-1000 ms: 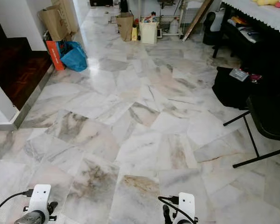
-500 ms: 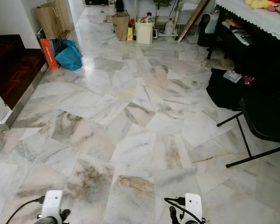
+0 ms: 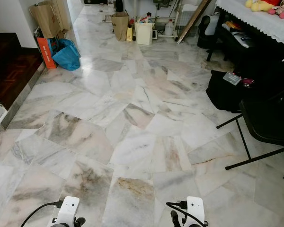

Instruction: Hang hanger

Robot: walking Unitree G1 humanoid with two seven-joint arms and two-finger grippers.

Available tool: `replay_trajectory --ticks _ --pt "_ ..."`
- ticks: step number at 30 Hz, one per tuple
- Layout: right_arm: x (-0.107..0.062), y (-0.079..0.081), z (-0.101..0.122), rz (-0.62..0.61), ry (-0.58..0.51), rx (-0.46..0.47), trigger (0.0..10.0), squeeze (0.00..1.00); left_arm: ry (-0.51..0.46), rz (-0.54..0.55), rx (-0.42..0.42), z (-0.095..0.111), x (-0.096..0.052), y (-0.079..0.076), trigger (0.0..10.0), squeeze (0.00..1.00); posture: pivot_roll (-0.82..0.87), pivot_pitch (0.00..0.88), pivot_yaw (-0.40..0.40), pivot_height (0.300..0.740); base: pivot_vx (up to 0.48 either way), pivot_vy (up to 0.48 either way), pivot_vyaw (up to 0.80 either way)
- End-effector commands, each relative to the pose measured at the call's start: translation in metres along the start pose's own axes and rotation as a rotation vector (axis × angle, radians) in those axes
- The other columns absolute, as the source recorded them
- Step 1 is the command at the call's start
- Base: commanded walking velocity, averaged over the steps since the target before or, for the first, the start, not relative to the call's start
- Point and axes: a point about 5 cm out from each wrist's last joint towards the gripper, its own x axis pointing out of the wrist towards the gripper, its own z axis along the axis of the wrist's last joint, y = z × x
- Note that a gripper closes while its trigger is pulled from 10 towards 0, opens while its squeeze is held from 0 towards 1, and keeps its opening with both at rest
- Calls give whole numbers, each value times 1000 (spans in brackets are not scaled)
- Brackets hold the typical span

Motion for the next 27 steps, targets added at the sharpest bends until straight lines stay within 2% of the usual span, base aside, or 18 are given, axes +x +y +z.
replay_trajectory --ticks 1,10,16,21,27 --pt "-1 -6 -3 -17 12 16 10000 0 18 20 -3 -6 -1 5 10000 0 26 0 -57 740 0 0 0" --pt "0 3 -3 -10 21 -1 10000 0 29 34 -49 -10 -2 5 10000 0 -3 0 -58 740 0 0 0" --pt "0 3 -4 -22 31 -3 10000 0 37 25 -34 -13 -3 9 10000 0 -16 0 -45 740 0 0 -715" --pt "1 4 -5 -24 40 0 10000 0 40 27 -80 -16 -4 11 10000 0 0 0 -52 740 0 0 -756" --pt "1 5 -4 -27 36 4 10000 0 52 40 -41 -17 -4 14 10000 0 -4 0 -41 740 0 0 -756"
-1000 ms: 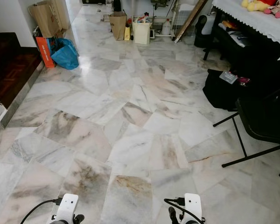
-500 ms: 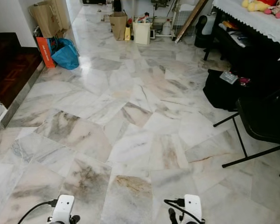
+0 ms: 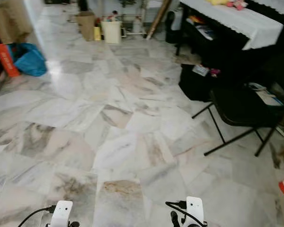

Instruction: Hang hanger

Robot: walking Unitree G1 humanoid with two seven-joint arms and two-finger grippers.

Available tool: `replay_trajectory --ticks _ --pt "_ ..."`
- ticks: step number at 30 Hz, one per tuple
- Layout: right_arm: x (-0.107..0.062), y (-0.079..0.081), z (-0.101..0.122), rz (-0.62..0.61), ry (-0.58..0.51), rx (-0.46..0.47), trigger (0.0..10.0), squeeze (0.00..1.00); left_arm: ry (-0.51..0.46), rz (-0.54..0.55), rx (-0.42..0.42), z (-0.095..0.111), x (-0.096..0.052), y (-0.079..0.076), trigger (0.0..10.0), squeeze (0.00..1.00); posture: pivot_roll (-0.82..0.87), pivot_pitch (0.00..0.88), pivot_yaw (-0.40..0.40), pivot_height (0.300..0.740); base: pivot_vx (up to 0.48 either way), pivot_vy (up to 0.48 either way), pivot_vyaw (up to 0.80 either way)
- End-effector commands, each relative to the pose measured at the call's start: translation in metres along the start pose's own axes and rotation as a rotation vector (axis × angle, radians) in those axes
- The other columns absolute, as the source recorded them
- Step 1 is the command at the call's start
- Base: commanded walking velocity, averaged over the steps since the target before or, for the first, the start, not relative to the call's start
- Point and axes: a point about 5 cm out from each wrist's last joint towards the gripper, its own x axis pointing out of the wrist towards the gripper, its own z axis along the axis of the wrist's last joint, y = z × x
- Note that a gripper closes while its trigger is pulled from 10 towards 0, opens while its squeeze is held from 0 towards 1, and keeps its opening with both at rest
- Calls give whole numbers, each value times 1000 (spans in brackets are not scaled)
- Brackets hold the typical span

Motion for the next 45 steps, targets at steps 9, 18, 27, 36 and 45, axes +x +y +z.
replay_trajectory --ticks 9,18,27,36,45 --pt "-1 -1 -6 -5 26 -5 10000 0 38 -4 75 -9 -1 -1 10000 0 1 0 -49 740 0 0 -753" --pt "-1 4 -8 -1 30 -5 10000 0 50 16 134 -12 -2 3 10000 0 5 0 -40 740 0 -175 -739" --pt "-2 5 -16 -4 42 2 10000 0 58 0 190 -13 -2 3 10000 0 5 0 -36 740 0 -100 -731" --pt "-1 16 -14 1 41 7 10000 0 56 -1 178 -14 -3 3 10000 0 6 0 -40 740 0 -34 -716" --pt "0 19 -15 6 53 6 10000 0 57 -5 186 -15 -3 2 10000 0 3 0 -46 740 0 0 -705"
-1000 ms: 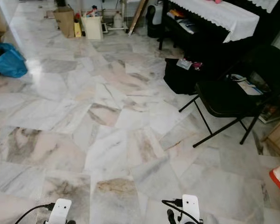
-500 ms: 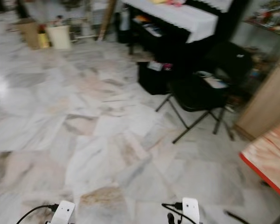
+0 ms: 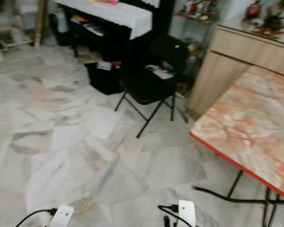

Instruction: Hang hanger

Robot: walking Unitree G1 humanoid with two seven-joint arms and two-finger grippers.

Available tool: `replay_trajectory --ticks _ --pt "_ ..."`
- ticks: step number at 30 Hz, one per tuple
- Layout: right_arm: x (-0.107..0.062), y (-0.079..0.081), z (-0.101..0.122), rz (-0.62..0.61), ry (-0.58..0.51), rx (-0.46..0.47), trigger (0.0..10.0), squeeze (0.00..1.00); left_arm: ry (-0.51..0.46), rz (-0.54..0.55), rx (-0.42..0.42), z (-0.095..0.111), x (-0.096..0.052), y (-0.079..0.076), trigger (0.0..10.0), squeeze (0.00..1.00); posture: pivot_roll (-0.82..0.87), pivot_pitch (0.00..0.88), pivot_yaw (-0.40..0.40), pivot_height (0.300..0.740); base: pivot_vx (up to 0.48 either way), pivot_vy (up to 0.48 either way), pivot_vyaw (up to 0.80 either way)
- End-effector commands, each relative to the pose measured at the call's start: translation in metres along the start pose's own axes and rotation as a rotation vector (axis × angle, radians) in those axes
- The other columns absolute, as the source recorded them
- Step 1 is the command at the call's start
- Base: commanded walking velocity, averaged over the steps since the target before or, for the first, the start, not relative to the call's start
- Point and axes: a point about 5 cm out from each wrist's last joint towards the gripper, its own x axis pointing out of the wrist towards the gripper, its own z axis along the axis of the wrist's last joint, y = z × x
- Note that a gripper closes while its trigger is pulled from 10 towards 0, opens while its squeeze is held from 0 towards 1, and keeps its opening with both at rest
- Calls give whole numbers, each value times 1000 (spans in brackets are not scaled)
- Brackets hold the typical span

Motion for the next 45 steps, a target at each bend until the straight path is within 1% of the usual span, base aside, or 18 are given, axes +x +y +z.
replay_trajectory --ticks 1,3,4,5,7,11,12,14,17,20,23,27,30,34,35,43,45 --pt "0 -4 1 -13 6 8 10000 0 -2 -11 25 3 1 -4 10000 0 4 0 -46 740 0 0 -700" --pt "0 -6 3 -16 6 8 10000 0 -6 -15 37 3 1 -4 10000 0 5 0 -46 740 0 0 -700" --pt "0 -9 4 -21 6 8 10000 0 -9 -18 58 4 1 -4 10000 0 7 0 -47 740 0 -244 -700" --pt "0 -9 4 -21 6 8 10000 0 -9 -18 58 4 1 -4 10000 0 7 0 -47 740 0 -244 -700" --pt "0 -12 4 -27 6 10 10000 0 -11 -21 85 5 1 -4 10000 0 7 0 -47 740 0 -360 -697" --pt "-1 -20 8 -40 1 15 10000 0 -14 -16 74 6 1 -4 10000 0 5 0 -50 740 0 -173 -695" --pt "-1 -24 7 -45 4 15 10000 0 -16 -23 109 7 1 -4 10000 0 6 0 -52 740 0 0 -694" --pt "-2 -27 6 -48 6 14 10000 0 -18 -27 123 8 1 -4 10000 0 7 0 -53 740 0 -186 -694" --pt "-3 -29 6 -52 9 15 10000 0 -21 -29 120 8 1 -5 10000 0 7 0 -54 740 0 -391 -694" --pt "-3 -35 6 -59 9 19 10000 0 -23 -24 96 8 1 -5 10000 0 13 0 -58 740 0 0 -688" --pt "-3 -29 6 -51 7 17 10000 0 -30 -27 108 10 2 -5 10000 0 12 0 -57 740 0 0 -683" --pt "-2 -28 7 -48 5 19 10000 0 -31 -28 106 10 2 -5 10000 0 11 0 -53 740 0 0 -683" --pt "-2 -27 7 -50 4 25 10000 0 -33 -20 75 10 1 -4 10000 0 10 0 -52 740 0 0 -681" --pt "-2 -27 7 -51 4 25 10000 0 -34 -19 78 10 2 -4 10000 0 10 0 -52 740 0 0 -688" --pt "-2 -27 7 -52 4 27 10000 0 -39 -18 61 11 1 -4 10000 0 10 0 -52 740 0 0 -681" --pt "-2 -27 8 -51 3 25 10000 0 -39 -25 64 11 2 -5 10000 0 13 0 -60 740 0 0 -682" --pt "-1 -26 10 -47 -6 29 10000 0 -33 -33 79 11 2 -6 10000 0 13 0 -61 740 0 0 0"
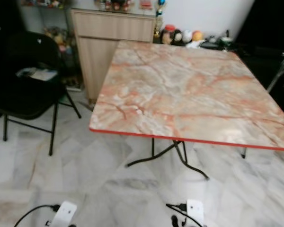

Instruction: Hang hanger

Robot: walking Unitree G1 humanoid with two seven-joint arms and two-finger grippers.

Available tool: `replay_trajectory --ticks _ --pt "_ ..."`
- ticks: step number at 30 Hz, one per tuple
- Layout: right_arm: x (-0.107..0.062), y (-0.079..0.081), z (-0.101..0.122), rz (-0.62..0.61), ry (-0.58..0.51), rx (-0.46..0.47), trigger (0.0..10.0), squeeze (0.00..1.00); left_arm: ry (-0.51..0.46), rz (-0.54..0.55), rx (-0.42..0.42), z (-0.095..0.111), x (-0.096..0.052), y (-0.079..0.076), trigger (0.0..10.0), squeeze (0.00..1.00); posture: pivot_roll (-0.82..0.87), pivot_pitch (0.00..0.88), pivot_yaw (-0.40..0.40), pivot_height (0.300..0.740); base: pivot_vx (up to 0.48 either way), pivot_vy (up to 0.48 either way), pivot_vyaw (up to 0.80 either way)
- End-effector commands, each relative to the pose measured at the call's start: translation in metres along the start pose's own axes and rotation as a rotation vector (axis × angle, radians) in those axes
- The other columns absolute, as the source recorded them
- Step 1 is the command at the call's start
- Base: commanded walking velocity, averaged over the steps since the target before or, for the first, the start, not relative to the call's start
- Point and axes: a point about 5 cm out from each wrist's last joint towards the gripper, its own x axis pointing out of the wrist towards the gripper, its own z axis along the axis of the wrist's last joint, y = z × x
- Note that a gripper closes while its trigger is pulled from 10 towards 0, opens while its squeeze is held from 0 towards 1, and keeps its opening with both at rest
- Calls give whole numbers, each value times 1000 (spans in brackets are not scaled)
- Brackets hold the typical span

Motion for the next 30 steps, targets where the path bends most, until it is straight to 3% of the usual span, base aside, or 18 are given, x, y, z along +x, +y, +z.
replay_trajectory --ticks 1,9,30 --pt "1 -1 5 -4 -17 8 10000 0 16 -22 -1 -3 0 -6 10000 0 13 0 -61 740 0 0 0" --pt "1 1 7 1 -23 -10 10000 0 9 -26 66 0 0 -7 10000 0 17 0 -68 740 0 -73 0" --pt "1 3 7 -3 -29 -4 10000 0 11 -30 77 -1 0 -5 10000 0 15 0 -59 740 0 -321 0"
